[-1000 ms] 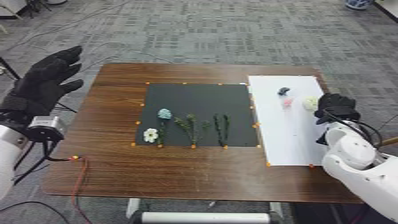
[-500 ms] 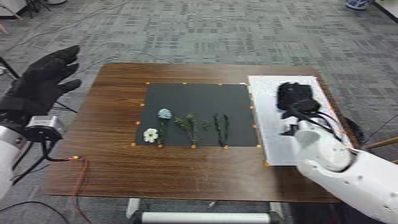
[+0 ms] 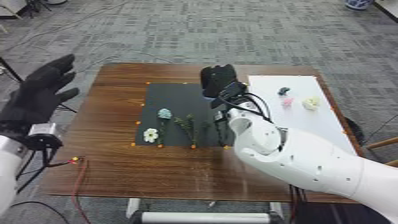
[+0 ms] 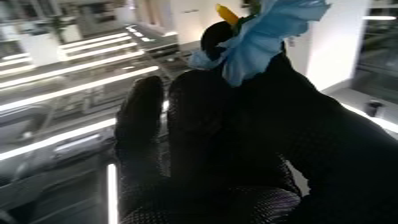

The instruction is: Arrange flowers

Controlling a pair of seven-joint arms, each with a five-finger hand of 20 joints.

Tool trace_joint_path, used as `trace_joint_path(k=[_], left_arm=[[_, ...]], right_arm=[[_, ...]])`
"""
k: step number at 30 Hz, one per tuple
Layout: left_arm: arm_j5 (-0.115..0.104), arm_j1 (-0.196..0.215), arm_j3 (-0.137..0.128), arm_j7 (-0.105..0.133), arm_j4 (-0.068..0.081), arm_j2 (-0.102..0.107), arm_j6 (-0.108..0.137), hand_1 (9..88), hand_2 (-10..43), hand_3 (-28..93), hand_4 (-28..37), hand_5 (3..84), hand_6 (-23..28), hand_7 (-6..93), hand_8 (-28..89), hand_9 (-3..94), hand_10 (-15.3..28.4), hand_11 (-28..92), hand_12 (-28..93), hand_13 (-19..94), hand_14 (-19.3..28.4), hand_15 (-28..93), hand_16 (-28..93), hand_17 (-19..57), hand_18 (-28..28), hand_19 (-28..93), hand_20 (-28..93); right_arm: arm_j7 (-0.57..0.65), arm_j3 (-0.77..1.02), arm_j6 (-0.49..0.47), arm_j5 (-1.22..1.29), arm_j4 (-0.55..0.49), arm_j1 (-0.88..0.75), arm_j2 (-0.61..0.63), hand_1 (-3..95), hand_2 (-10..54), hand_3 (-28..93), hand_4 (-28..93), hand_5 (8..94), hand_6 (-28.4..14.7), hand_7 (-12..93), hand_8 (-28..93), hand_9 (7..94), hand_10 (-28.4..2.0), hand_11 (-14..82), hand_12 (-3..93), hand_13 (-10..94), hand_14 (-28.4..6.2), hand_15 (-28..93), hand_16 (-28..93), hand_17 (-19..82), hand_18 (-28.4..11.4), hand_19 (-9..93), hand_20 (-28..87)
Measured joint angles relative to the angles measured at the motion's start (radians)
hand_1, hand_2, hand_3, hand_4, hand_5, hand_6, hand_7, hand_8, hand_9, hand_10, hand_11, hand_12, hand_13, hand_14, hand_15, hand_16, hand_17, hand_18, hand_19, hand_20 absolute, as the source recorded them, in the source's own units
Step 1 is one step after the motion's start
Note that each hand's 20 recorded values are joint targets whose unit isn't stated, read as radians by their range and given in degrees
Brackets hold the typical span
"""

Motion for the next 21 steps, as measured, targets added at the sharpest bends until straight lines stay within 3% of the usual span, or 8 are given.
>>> trace_joint_path(k=[3, 6, 12, 21], left_arm=[[0.0, 0.058, -0.018, 0.006, -0.002, -0.038, 0.016, 22.7, -5.0, 69, -28.3, 18.7, 1.5, 17.4, -9, 10.3, 7.0, 9, 19, 0, 8.8, 24, -1, -18.4, 17.9, 33, 9], [-0.003, 0.099, -0.039, 0.005, 0.0, -0.052, 0.019, 22.7, -4.9, 69, -28.3, 18.6, 1.5, 17.4, -9, 10.2, 7.1, 9, 19, 0, 8.8, 24, -1, -18.4, 17.9, 33, 9], [-0.004, 0.108, -0.061, 0.004, 0.001, -0.052, 0.019, 22.7, -5.0, 69, -28.3, 18.5, 1.5, 17.4, -9, 10.2, 7.0, 9, 19, 0, 8.8, 24, -1, -18.4, 17.8, 33, 9], [-0.003, 0.088, -0.051, 0.002, 0.002, -0.042, 0.018, 22.6, -4.8, 68, -28.3, 18.4, 1.5, 17.4, -9, 10.1, 7.0, 9, 19, 0, 8.7, 24, -1, -18.4, 17.9, 33, 9]], right_arm=[[0.009, -0.055, 0.007, -0.01, -0.003, 0.024, -0.023, 52.0, -9.5, 91, -28, 68.8, 4.7, 54, 6, 79.2, -3.9, 21.1, 59.8, 70, 0.1, 60, 55, 26, -19.0, 75, 53], [0.039, -0.124, 0.02, -0.021, 0.002, 0.055, -0.043, 51.8, -9.5, 91, -27, 68.6, 4.7, 54, 6, 79.0, -4.1, 20.9, 60.0, 70, -0.1, 61, 55, 26, -19.0, 75, 53], [0.089, -0.206, 0.049, -0.037, 0.085, 0.098, -0.118, 52.2, -9.5, 90, -28, 68.3, 4.9, 55, 6, 79.0, -4.0, 20.9, 59.7, 70, -0.2, 61, 55, 26, -18.9, 75, 53], [0.105, -0.307, 0.064, -0.034, 0.203, 0.181, -0.243, 52.5, -9.5, 90, -28, 68.4, 5.2, 55, 4, 79.4, -3.5, 20.4, 58.3, 70, -0.5, 61, 55, 26, -18.8, 75, 53]])
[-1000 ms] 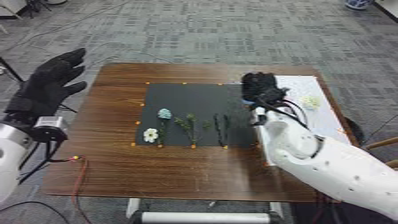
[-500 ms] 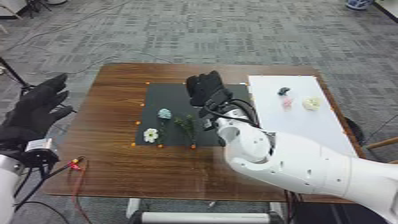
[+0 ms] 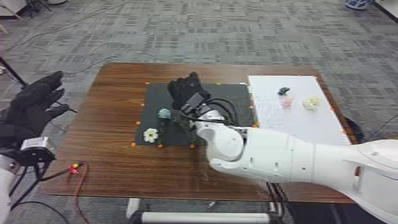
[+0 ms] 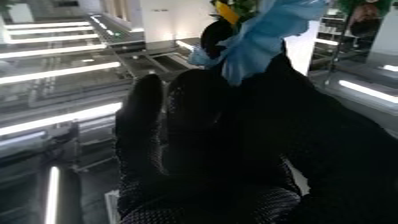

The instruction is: Arrange flowers

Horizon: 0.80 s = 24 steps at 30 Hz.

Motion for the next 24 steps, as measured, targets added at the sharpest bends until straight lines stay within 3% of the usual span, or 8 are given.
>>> trace_joint_path(k=[10, 24], left_arm=[[0.0, -0.038, 0.029, -0.002, 0.007, 0.016, -0.001, 22.5, -4.8, 69, -28.3, 18.6, 1.6, 17.3, -9, 10.2, 7.0, 9, 19, 0, 8.7, 24, -1, -18.4, 17.9, 33, 9], [0.0, -0.034, 0.024, 0.001, 0.005, 0.014, -0.002, 22.4, -4.8, 69, -28.3, 18.6, 1.6, 17.4, -9, 10.2, 7.0, 9, 19, 0, 8.7, 24, -1, -18.5, 17.9, 34, 9]], right_arm=[[-0.003, -0.038, -0.022, -0.005, 0.061, 0.012, -0.071, 52.2, -9.5, 89, -28, 68.4, 5.8, 55, 3, 79.9, -3.2, 20.0, 58.0, 68, -1.5, 62, 55, 24, -18.9, 75, 53], [-0.049, -0.014, -0.137, -0.024, 0.107, -0.023, -0.063, 52.2, -9.5, 89, -28, 68.7, 6.4, 55, 2, 80.7, -2.2, 18.4, 56.6, 67, -1.7, 63, 55, 23, -18.6, 74, 53]])
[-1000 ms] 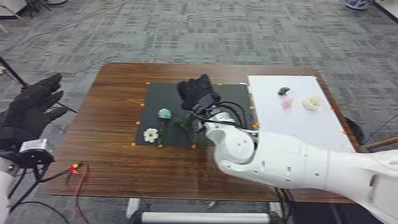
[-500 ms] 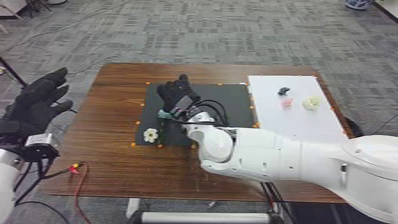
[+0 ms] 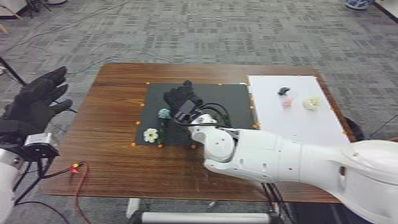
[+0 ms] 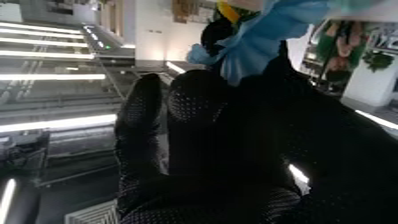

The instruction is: Arrange flowers

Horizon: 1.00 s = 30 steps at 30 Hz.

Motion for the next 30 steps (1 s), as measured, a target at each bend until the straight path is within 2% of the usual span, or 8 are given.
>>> trace_joint_path(k=[12, 30], left_arm=[[0.0, 0.002, 0.0, 0.001, 0.0, -0.001, -0.002, 22.5, -4.7, 68, -28.3, 18.5, 1.6, 17.3, -9, 10.2, 7.1, 9, 19, 0, 8.6, 24, -1, -18.5, 17.9, 34, 9], [0.0, 0.002, -0.003, -0.003, 0.001, 0.002, -0.005, 22.5, -4.5, 68, -28.3, 18.5, 1.6, 17.4, -9, 10.2, 7.0, 9, 19, 0, 8.7, 24, -1, -18.6, 18.0, 34, 9]], right_arm=[[-0.008, 0.025, -0.04, -0.012, 0.007, -0.016, 0.009, 47.1, -9.5, 88, -28, 63.4, 5.7, 54, 1, 75.9, -2.7, 17.7, 54.1, 60, -3.6, 66, 53, 21, -18.8, 73, 54], [0.002, 0.056, -0.048, -0.004, -0.028, -0.022, 0.032, 42.6, -9.5, 88, -28, 62.0, 5.1, 54, 0, 73.8, -3.6, 19.1, 52.4, 57, -5.9, 71, 48, 19, -19.0, 73, 54]])
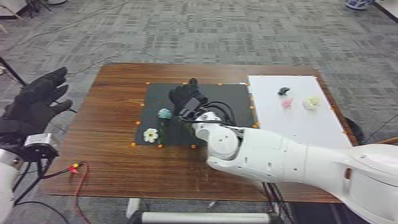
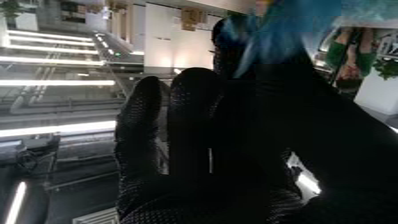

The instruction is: Arrange flowers

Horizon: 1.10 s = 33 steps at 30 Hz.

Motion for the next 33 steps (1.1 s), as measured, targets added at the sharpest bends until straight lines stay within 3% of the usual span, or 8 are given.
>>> trace_joint_path(k=[13, 17, 20, 24, 25, 29, 33], left_arm=[[0.0, -0.001, -0.001, -0.002, -0.001, 0.001, -0.001, 22.7, -4.4, 68, -28.3, 18.5, 1.5, 17.3, -9, 10.2, 7.0, 9, 19, 0, 8.7, 24, -1, -18.6, 18.0, 34, 9], [0.0, 0.002, -0.004, -0.002, -0.001, -0.001, -0.001, 22.6, -4.4, 68, -28.3, 18.5, 1.5, 17.3, -9, 10.2, 7.0, 9, 19, 0, 8.7, 24, -1, -18.6, 17.9, 34, 9], [0.0, 0.005, -0.005, -0.001, -0.002, -0.002, 0.0, 22.7, -4.3, 68, -28.3, 18.5, 1.6, 17.5, -9, 10.2, 7.0, 9, 19, 0, 8.7, 24, -1, -18.5, 17.9, 34, 9], [0.0, 0.012, -0.007, 0.001, -0.005, -0.005, 0.0, 22.6, -4.3, 68, -28.3, 18.5, 1.6, 17.5, -9, 10.2, 7.1, 9, 19, 0, 8.7, 24, -1, -18.6, 18.0, 34, 9], [0.0, 0.014, -0.007, 0.002, -0.005, -0.006, 0.0, 22.6, -4.3, 68, -28.3, 18.5, 1.6, 17.5, -9, 10.2, 7.0, 9, 19, 0, 8.7, 24, -1, -18.6, 18.0, 34, 9], [0.0, 0.028, -0.019, 0.003, -0.013, -0.015, 0.0, 22.6, -4.4, 68, -28.3, 18.6, 1.6, 17.5, -9, 10.2, 7.0, 9, 19, 0, 8.8, 24, -1, -18.6, 18.0, 34, 9], [0.0, 0.052, -0.041, 0.007, -0.026, -0.027, 0.001, 22.6, -4.4, 68, -28.3, 18.6, 1.6, 17.6, -9, 10.2, 7.2, 9, 19, 0, 8.8, 24, -1, -18.5, 17.9, 34, 9]], right_arm=[[0.017, 0.048, -0.002, -0.005, -0.03, -0.02, 0.005, 40.2, -9.5, 87, -28, 57.0, 3.8, 54, 1, 67.1, -5.8, 25.7, 53.5, 56, -7.3, 75, 42, 19, -19.4, 74, 55], [0.056, 0.124, 0.002, -0.006, -0.098, -0.051, 0.024, 35.3, -9.5, 87, -28, 54.3, 1.7, 50, 4, 60.3, -9.5, 40.1, 46.3, 56, -8.1, 77, 38, 20, -20.0, 76, 55], [0.072, 0.208, 0.011, 0.037, -0.191, -0.077, 0.051, 30.8, -9.5, 91, -28, 51.4, 0.8, 47, -12, 55.2, -11.6, 48.0, 36.7, 55, -8.8, 78, 38, 19, -20.0, 76, 55], [0.017, 0.327, 0.009, 0.195, -0.322, -0.094, 0.106, 29.9, -9.5, 92, -28, 45.1, -0.6, 45, -18, 48.2, -11.7, 41.6, 31.9, 48, -9.7, 77, 34, 15, -19.6, 74, 54], [0.006, 0.344, 0.001, 0.207, -0.346, -0.091, 0.123, 29.4, -9.5, 92, -28, 41.6, -1.7, 41, -18, 44.1, -11.9, 35.5, 28.7, 43, -10.6, 75, 32, 14, -19.8, 73, 54], [-0.009, 0.387, -0.095, 0.127, -0.417, -0.073, 0.214, 25.6, -9.5, 90, -28, 31.8, -5.1, 31, -14, 34.1, -13.5, 22.8, 24.2, 34, -12.0, 71, 25, 12, -20.2, 73, 54], [-0.024, 0.415, -0.172, 0.024, -0.422, -0.08, 0.323, 26.1, -9.5, 84, -28, 24.3, -8.3, 21, -10, 26.5, -16.3, 12.9, 22.2, 29, -12.9, 66, 20, 11, -20.4, 71, 54]])
